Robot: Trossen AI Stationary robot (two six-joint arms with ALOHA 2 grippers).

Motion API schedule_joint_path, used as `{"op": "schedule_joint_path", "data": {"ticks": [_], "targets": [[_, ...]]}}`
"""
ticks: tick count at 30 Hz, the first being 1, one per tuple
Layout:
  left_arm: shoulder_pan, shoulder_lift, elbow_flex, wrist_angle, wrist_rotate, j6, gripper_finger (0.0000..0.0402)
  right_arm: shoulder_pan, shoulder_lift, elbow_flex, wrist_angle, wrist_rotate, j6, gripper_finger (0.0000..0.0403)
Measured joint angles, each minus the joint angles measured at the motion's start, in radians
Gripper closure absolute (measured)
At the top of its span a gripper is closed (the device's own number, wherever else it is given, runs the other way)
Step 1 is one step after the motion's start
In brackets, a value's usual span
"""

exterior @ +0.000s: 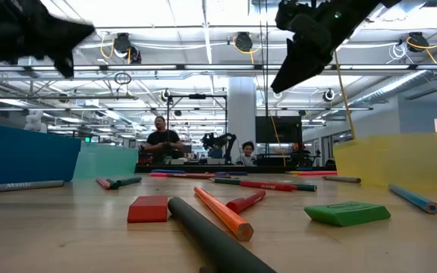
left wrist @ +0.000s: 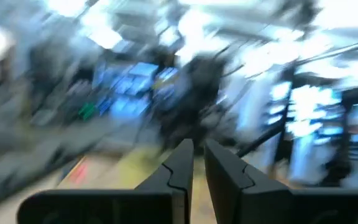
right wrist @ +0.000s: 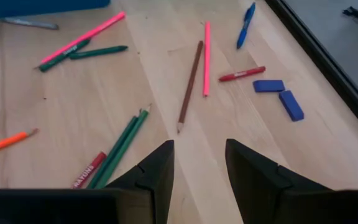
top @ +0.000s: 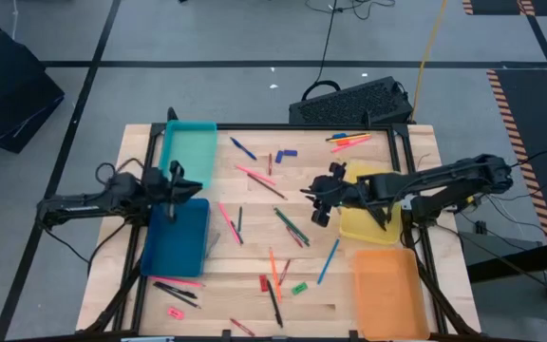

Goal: Sort crayons/erasers/pens/pencils in bins
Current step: Put the black pen into the yellow bin

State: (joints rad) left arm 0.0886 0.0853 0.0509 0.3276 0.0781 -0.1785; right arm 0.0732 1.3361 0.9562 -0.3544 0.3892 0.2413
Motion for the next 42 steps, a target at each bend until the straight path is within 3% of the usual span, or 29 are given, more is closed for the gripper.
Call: {"op": "schedule_joint_path", "data": {"ticks": [3, 8, 12, 16, 20, 26, 32, 35, 42], "targets": [[-0.044, 0.076, 0.037, 0.096, 0.047, 0.058, 0.0357, -0.008, 0.0, 0.0, 0.002, 0.001, 0.0, 0.0268], [-0.14, 0.293, 0.211, -0.019, -0.052, 0.156, 0.0357, -0.009, 0.0, 0.0, 0.006, 0.002, 0.001, 0.0268], [-0.206, 0.502, 0.383, -0.108, -0.058, 0.196, 0.0356, -0.008, 0.0, 0.0, 0.006, 0.002, 0.007, 0.0268], [-0.268, 0.674, 0.57, -0.3, -0.112, 0.197, 0.0333, 0.001, 0.0, 0.0, 0.006, 0.002, 0.021, 0.0268], [-0.353, 0.828, 0.763, -0.558, -0.219, 0.15, 0.0285, 0.007, 0.0, 0.0, -0.002, 0.002, 0.023, 0.0268], [-0.524, 1.045, 1.039, -0.949, -0.261, -0.021, 0.0218, 0.007, -0.001, -0.001, -0.061, -0.001, 0.035, 0.0268], [-0.696, 1.27, 1.282, -1.316, -0.254, -0.337, 0.0213, 0.007, -0.001, -0.001, -0.075, -0.001, 0.035, 0.0268], [-0.767, 1.355, 1.328, -1.439, -0.183, -0.494, 0.0221, 0.007, -0.001, -0.001, -0.075, -0.001, 0.035, 0.0268], [-0.912, 1.445, 1.313, -1.547, -0.023, -0.767, 0.0241, 0.053, 0.001, -0.001, -0.102, -0.045, 0.003, 0.0268]]}}
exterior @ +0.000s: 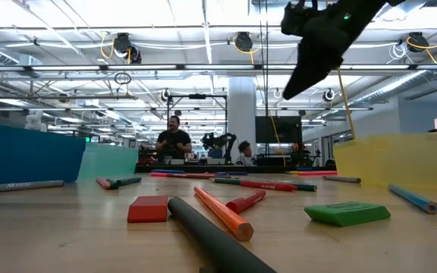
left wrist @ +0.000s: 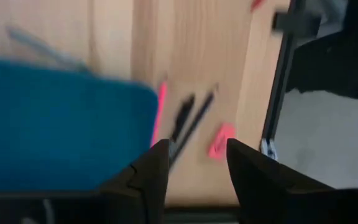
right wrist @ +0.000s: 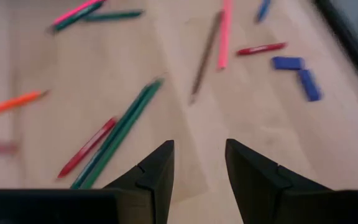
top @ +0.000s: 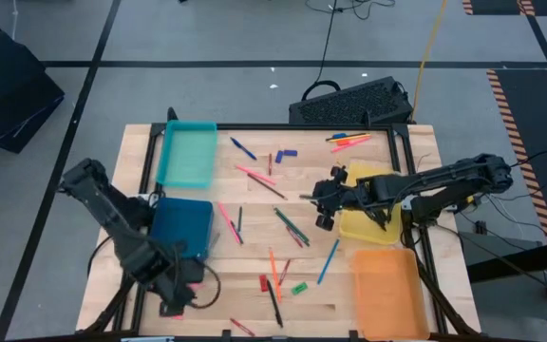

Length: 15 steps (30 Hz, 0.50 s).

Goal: Sort crayons/erasers/pens/pencils in bins
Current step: Put the black pen into the yellow bin

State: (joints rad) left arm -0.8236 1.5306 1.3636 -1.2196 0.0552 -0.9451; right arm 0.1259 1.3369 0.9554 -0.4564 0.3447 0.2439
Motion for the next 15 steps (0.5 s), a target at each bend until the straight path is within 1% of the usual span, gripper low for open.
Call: {"op": "schedule_joint_path", "data": {"ticks": [4, 7, 10, 15], "targets": [[-0.086, 0.004, -0.009, 0.007, -0.012, -0.112, 0.0257, 0.105, 0.049, 0.01, -0.017, 0.053, 0.009, 0.0268], [-0.153, 0.004, -0.012, 0.01, -0.041, -0.212, 0.0268, 0.174, 0.121, 0.074, -0.005, 0.095, 0.029, 0.0268], [-0.227, 0.004, -0.012, 0.029, -0.098, -0.306, 0.027, 0.218, 0.222, 0.171, -0.002, 0.103, 0.031, 0.0268], [-0.343, 0.025, -0.012, 0.068, -0.228, -0.396, 0.0264, 0.255, 0.374, 0.323, 0.054, 0.105, 0.009, 0.0268]]}}
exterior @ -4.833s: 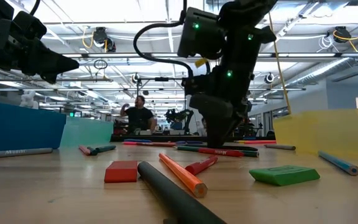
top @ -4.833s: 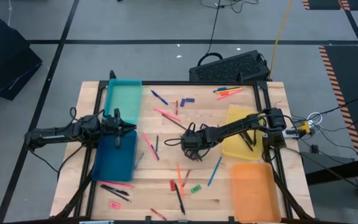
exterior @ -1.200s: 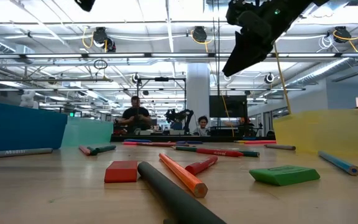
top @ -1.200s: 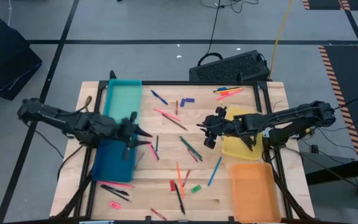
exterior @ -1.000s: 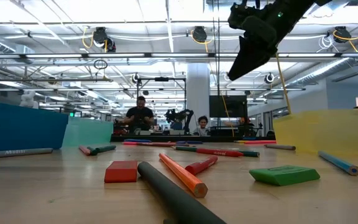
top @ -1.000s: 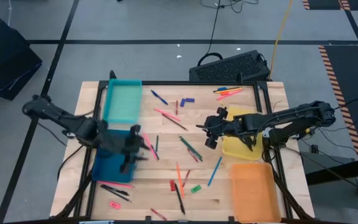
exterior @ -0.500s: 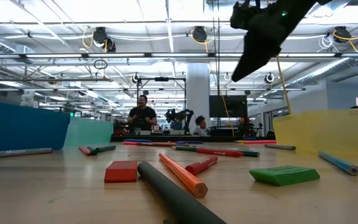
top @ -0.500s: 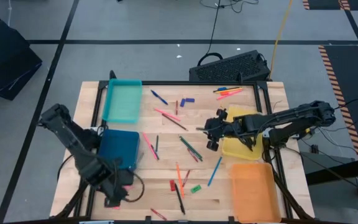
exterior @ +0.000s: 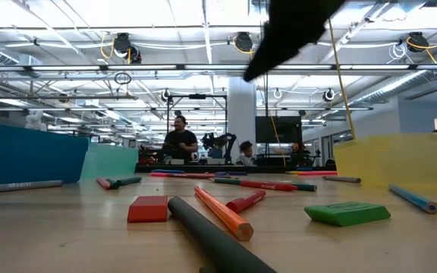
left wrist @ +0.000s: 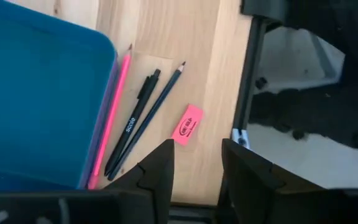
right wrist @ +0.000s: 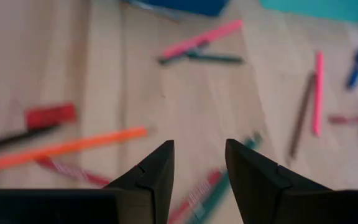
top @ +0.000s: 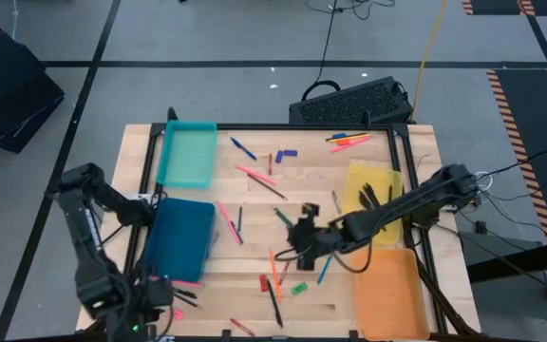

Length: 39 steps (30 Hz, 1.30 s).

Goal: Sort crayons/erasers/pens/pencils in bins
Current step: Put the black pen into the yellow bin

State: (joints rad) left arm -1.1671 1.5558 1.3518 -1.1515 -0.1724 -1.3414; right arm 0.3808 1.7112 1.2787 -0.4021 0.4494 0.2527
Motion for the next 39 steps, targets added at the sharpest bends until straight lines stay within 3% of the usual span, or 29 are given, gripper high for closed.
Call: {"op": "schedule_joint_path", "data": {"ticks": [9, 23, 29, 34, 39], "targets": [[-0.074, 0.156, 0.0, -0.001, -0.072, 0.03, 0.0263, 0.046, 0.064, 0.075, 0.039, -0.005, 0.023, 0.0268], [0.004, 0.269, -0.002, 0.036, -0.133, 0.183, 0.027, 0.138, 0.068, 0.116, 0.084, -0.005, -0.004, 0.0268], [0.001, 0.261, -0.113, 0.101, -0.169, 0.148, 0.027, 0.171, 0.123, 0.194, 0.084, -0.021, -0.036, 0.0268], [-0.002, 0.251, -0.199, 0.239, -0.126, 0.169, 0.027, 0.184, 0.134, 0.199, 0.078, -0.033, -0.021, 0.0268], [0.0, 0.251, -0.223, 0.263, -0.119, 0.162, 0.027, 0.181, 0.134, 0.199, 0.082, -0.032, -0.014, 0.0268]]}}
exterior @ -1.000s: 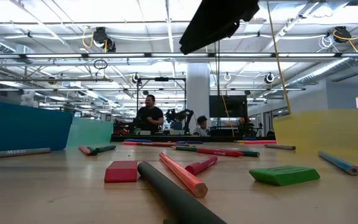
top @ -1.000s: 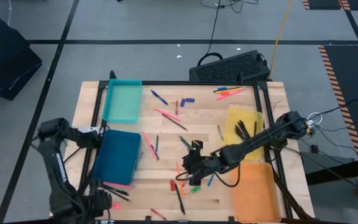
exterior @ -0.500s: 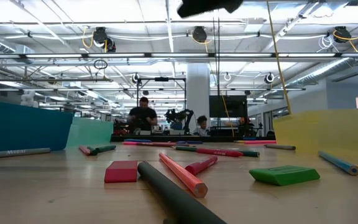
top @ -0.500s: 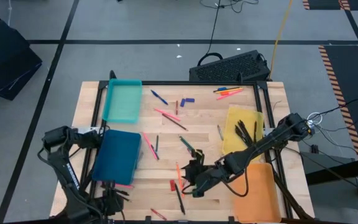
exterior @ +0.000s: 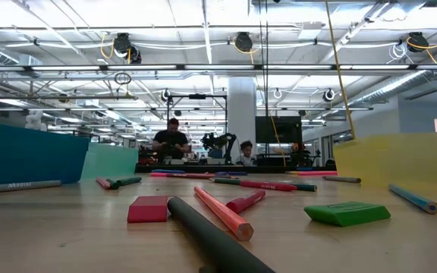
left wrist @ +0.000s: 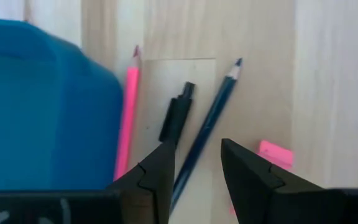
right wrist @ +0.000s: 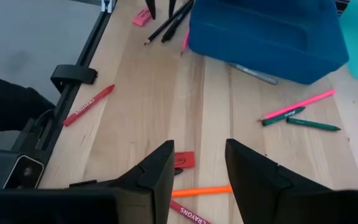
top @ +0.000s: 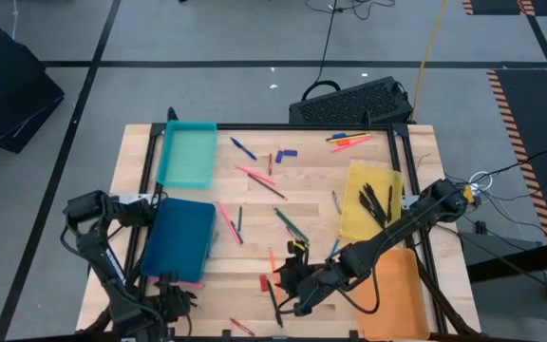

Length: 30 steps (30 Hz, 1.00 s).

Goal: Sort crayons/erasers/pens/pencils in bins
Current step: Put the black pen into the yellow bin

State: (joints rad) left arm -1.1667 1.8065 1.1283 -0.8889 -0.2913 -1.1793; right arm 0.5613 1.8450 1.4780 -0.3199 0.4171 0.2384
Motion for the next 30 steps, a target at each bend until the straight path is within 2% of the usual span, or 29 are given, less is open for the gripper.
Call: {"op": "schedule_joint_path", "data": {"ticks": [12, 16, 23, 26, 30], "targets": [[0.031, 0.0, -0.059, 0.008, 0.003, -0.011, 0.0271, -0.01, 0.0, 0.0, -0.011, -0.002, 0.035, 0.0268], [0.042, -0.008, -0.113, 0.062, 0.037, 0.005, 0.0271, -0.01, 0.0, 0.0, -0.018, -0.002, 0.038, 0.0268], [0.043, -0.006, -0.121, 0.089, 0.08, 0.051, 0.0271, -0.01, 0.0, 0.0, -0.032, -0.004, 0.035, 0.0268], [0.044, -0.005, -0.122, 0.108, 0.116, 0.068, 0.0286, -0.01, 0.0, 0.0, -0.034, -0.006, 0.031, 0.0268], [0.046, -0.004, -0.123, 0.122, 0.125, 0.079, 0.0333, -0.01, 0.0, 0.0, -0.038, -0.007, 0.03, 0.0268]]}}
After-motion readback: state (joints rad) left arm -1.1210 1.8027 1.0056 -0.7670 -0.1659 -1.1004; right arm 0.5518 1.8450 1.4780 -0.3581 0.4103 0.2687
